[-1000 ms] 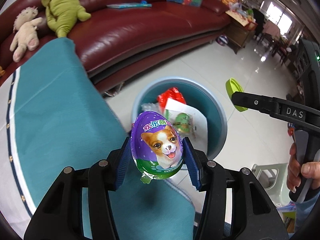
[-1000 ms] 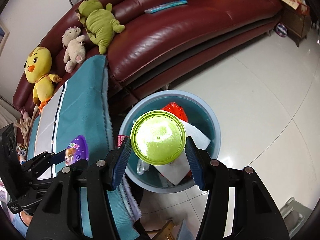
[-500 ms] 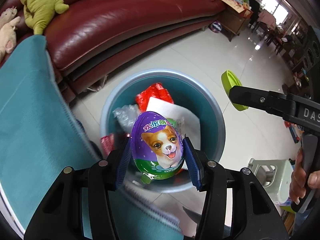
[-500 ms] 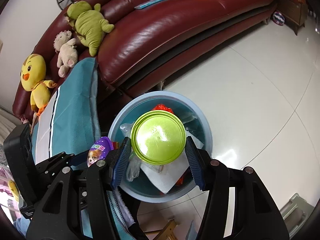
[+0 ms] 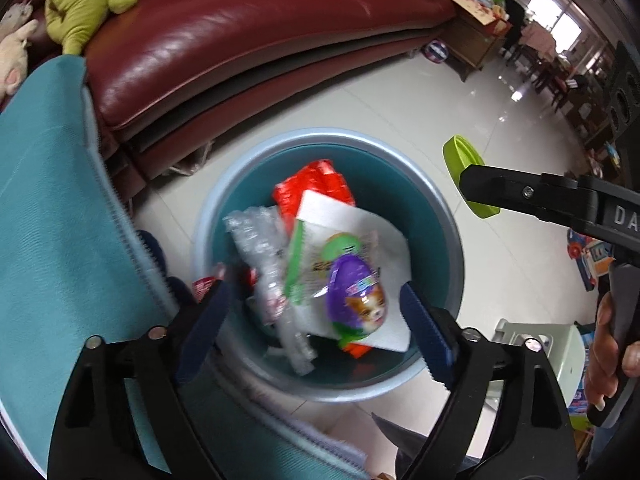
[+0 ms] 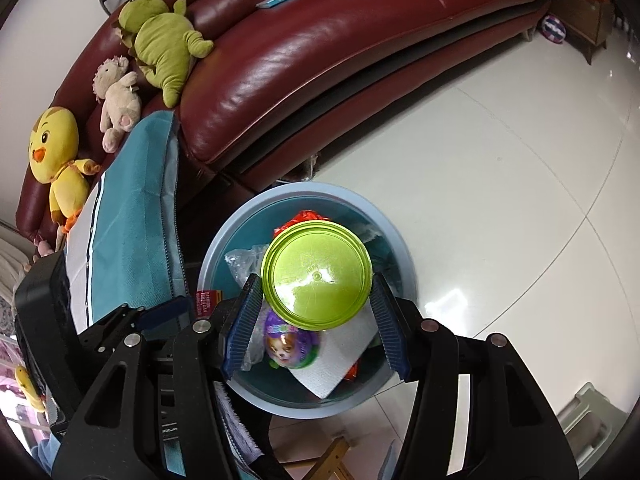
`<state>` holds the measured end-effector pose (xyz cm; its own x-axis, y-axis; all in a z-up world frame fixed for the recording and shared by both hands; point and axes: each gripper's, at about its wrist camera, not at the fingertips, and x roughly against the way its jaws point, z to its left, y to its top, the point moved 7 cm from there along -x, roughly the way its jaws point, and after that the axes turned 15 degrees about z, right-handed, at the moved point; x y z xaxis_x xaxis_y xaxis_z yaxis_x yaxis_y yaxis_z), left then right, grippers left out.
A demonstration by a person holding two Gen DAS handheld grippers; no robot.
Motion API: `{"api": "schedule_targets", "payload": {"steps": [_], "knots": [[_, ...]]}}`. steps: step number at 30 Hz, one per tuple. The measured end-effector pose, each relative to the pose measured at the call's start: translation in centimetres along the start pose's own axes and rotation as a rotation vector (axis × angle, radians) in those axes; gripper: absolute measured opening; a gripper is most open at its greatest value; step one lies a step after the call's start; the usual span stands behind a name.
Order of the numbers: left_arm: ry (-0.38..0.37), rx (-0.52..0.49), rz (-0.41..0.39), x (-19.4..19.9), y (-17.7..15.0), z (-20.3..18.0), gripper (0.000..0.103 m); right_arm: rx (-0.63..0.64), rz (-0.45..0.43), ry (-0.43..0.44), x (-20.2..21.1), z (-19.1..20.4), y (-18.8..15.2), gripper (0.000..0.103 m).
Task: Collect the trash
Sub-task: 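Open the left tool to drop the egg while the right tool drops the lid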
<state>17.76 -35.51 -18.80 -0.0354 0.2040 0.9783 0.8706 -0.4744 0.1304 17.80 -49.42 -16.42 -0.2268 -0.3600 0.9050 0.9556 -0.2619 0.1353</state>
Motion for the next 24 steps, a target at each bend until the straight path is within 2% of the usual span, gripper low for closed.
{"api": "schedule_targets", "payload": {"steps": [7,17,24], "knots": [[0.050,0.059,-0.041,2.3,-1.8,2.9,0.093,0.051,0.028,0.002,-1.2,2.6,0.3,0.053],[0.074,0.143,-0.080,4.4,-3.5,6.9,0.095,0.109,0.054,-0.016,-2.8,6.2,1.0,0.054],[0.066,0.158,-0.077,4.5,-4.4,8.0,0.095,0.102,0.063,-0.032,-3.4,7.1,1.0,0.070]]}}
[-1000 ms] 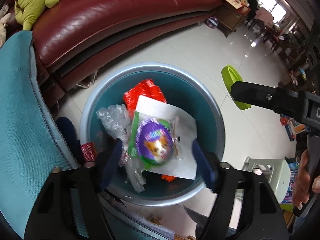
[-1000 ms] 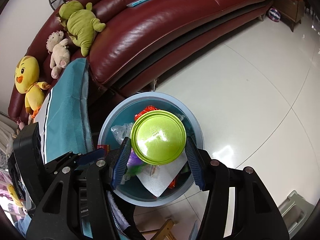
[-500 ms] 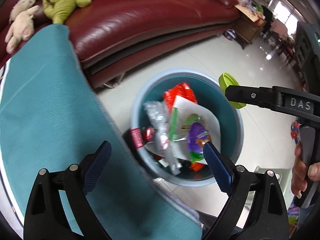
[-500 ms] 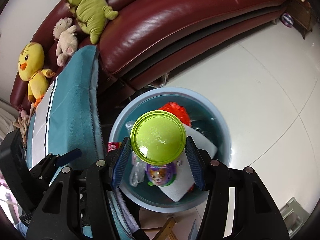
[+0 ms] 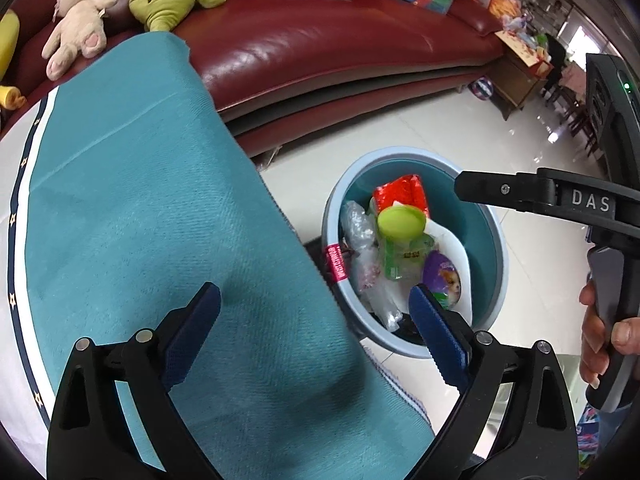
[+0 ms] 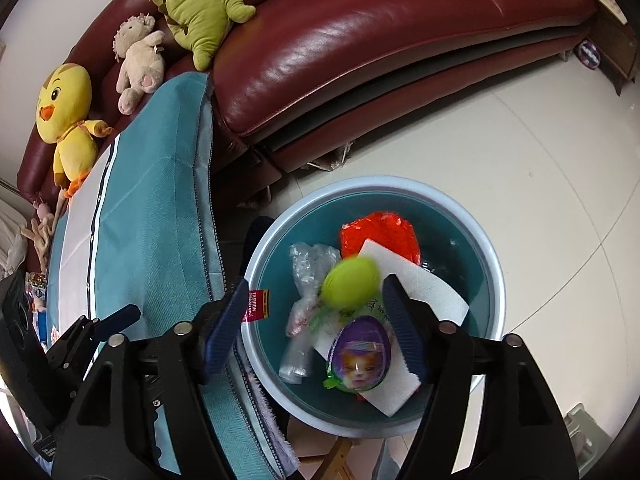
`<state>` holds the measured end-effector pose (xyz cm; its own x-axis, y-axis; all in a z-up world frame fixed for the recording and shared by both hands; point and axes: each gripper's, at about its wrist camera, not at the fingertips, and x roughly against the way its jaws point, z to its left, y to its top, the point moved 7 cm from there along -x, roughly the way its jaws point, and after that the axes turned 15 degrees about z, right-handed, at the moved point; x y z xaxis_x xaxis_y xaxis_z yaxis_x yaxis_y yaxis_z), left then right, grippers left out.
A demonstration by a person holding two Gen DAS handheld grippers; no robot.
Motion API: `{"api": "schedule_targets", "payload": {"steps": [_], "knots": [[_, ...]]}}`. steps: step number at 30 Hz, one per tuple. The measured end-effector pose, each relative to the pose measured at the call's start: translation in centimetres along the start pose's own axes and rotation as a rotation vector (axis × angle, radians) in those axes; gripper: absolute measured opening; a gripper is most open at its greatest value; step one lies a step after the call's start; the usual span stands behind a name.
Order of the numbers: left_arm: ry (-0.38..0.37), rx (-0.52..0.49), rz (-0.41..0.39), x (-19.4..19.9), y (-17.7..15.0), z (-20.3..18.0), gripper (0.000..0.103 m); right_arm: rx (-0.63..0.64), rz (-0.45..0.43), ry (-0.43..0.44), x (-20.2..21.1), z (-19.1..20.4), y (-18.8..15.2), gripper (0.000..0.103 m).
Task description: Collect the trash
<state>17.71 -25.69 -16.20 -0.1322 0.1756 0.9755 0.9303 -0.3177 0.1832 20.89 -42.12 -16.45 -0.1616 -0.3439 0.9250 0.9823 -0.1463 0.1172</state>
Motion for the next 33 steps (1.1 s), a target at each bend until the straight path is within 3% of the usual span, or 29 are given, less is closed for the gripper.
{"api": "schedule_targets", "payload": {"steps": [6,10,15,26,33], "knots": [[-0.007,0.005,-0.015,0.8,-0.5,0.4,0.095,-0.011,-0.006,-0.012,0.7,0.4,-0.6,0.075],[-0.003,0.003,-0.027,1.7,-1.0,0.4,0.095,-0.029,-0.009,-0.005,1.4,0.6,-1.3,0.087],[0.005,0.013,-0.041,3.0,-2.1,0.7,0.095,-0.020,-0.009,-0.017,2.3,1.3,-2.8,0.094],[0.043,0.052,-0.107,6.1,-5.1,1.8,0.098,0.033,-0.040,-0.125,4.7,2.6,-6.9,0.096],[0.043,0.085,-0.106,7.2,-7.1,2.4,0.099,0.036,-0.041,-0.176,5.5,3.1,-10.1,0.096]]}}
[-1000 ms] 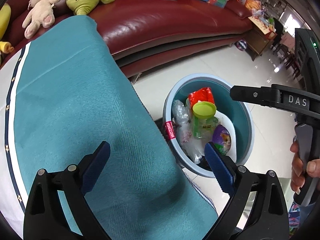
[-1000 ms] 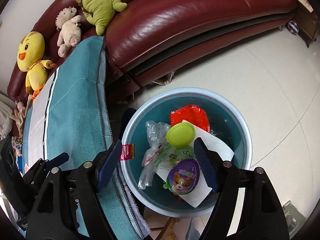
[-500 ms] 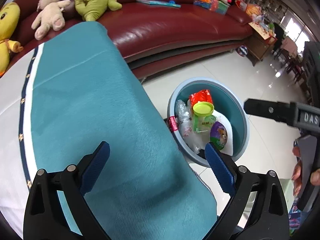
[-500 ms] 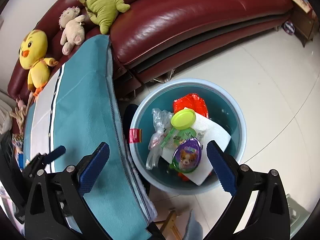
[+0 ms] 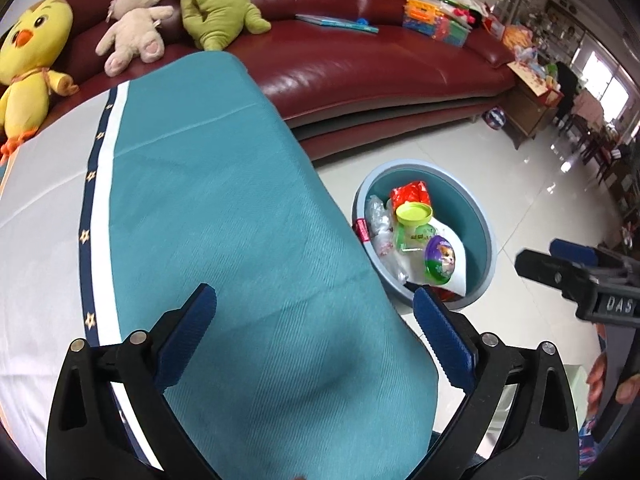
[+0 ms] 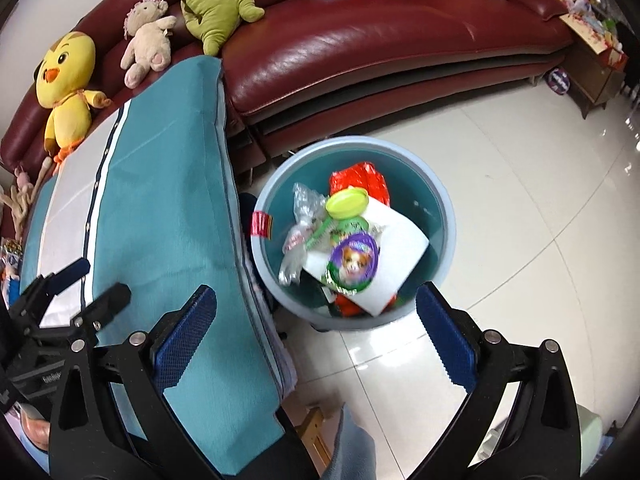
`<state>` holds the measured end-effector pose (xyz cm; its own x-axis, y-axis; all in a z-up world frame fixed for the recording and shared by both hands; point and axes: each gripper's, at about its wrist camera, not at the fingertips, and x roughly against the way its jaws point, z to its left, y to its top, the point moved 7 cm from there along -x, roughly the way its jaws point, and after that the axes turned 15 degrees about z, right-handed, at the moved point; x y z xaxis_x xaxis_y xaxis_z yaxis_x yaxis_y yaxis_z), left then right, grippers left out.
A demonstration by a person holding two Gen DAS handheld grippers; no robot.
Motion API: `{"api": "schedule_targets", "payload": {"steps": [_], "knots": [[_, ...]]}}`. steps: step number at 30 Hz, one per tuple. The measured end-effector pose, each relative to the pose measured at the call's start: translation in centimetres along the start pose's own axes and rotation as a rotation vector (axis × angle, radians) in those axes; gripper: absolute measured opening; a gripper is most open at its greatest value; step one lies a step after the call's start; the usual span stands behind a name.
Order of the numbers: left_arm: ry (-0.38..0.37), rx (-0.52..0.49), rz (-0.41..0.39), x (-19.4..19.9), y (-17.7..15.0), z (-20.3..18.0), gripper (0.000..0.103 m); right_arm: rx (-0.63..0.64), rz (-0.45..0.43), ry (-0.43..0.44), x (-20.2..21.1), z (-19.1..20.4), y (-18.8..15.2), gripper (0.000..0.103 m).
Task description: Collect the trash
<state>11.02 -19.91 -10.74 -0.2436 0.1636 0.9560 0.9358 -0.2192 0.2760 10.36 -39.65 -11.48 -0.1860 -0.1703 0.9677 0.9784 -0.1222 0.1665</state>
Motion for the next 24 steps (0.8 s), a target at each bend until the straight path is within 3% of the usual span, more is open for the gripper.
{"api": "schedule_targets", "payload": {"steps": [24], "knots": [[0.035,0.056,-0.035,2.3,-6.2,0.6,0.099,0.037,-0.058,-0.118,1.1,-0.9,-7.7,0.096]]}}
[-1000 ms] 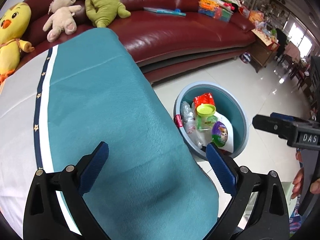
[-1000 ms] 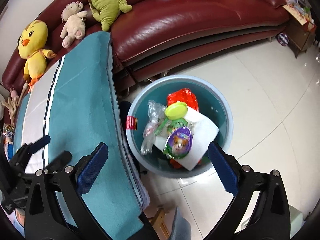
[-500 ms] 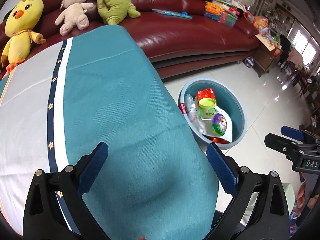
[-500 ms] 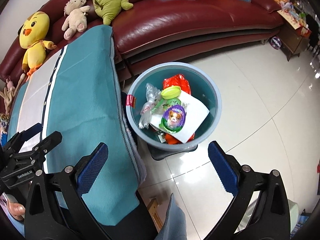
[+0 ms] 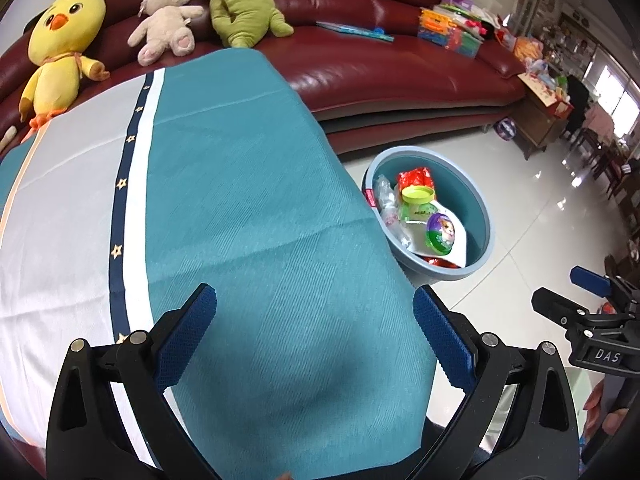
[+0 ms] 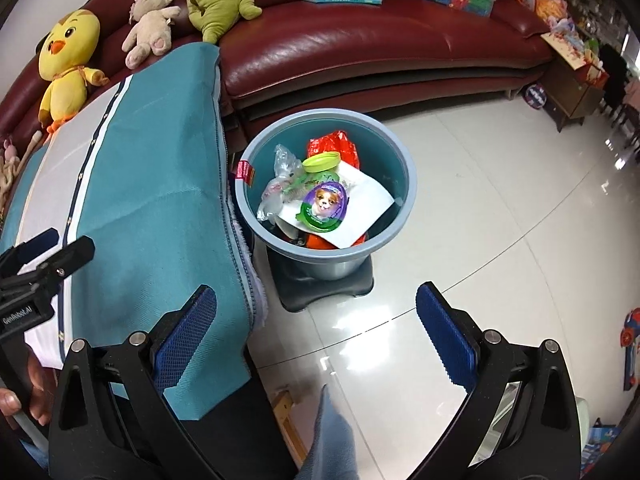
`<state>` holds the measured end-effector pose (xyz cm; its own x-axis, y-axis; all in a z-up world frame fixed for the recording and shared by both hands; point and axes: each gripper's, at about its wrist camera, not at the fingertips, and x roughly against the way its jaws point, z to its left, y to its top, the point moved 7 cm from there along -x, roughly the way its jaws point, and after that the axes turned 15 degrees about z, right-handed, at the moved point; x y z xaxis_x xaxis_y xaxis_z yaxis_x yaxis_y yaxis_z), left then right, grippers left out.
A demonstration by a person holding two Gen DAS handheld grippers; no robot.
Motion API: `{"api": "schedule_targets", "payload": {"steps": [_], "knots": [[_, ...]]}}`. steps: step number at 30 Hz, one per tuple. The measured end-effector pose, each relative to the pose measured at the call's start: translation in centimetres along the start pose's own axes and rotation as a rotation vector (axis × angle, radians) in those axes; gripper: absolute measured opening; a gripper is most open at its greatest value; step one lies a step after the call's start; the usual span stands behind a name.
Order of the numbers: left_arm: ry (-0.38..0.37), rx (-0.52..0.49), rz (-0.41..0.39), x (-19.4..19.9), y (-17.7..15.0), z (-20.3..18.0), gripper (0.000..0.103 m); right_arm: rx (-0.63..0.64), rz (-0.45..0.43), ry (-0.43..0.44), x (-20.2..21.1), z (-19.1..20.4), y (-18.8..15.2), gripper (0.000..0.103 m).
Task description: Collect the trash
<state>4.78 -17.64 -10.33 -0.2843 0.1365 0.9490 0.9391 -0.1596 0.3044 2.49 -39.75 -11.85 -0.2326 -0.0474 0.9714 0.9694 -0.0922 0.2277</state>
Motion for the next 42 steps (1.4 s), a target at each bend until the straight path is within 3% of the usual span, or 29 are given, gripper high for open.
{"api": "schedule_targets", "payload": {"steps": [42], "knots": [[0.034,-0.009,0.027,-2.2,-0.1,0.1,0.099,0.011,0.051,0.008,-2.7,0.7,0.3,0.096]]}}
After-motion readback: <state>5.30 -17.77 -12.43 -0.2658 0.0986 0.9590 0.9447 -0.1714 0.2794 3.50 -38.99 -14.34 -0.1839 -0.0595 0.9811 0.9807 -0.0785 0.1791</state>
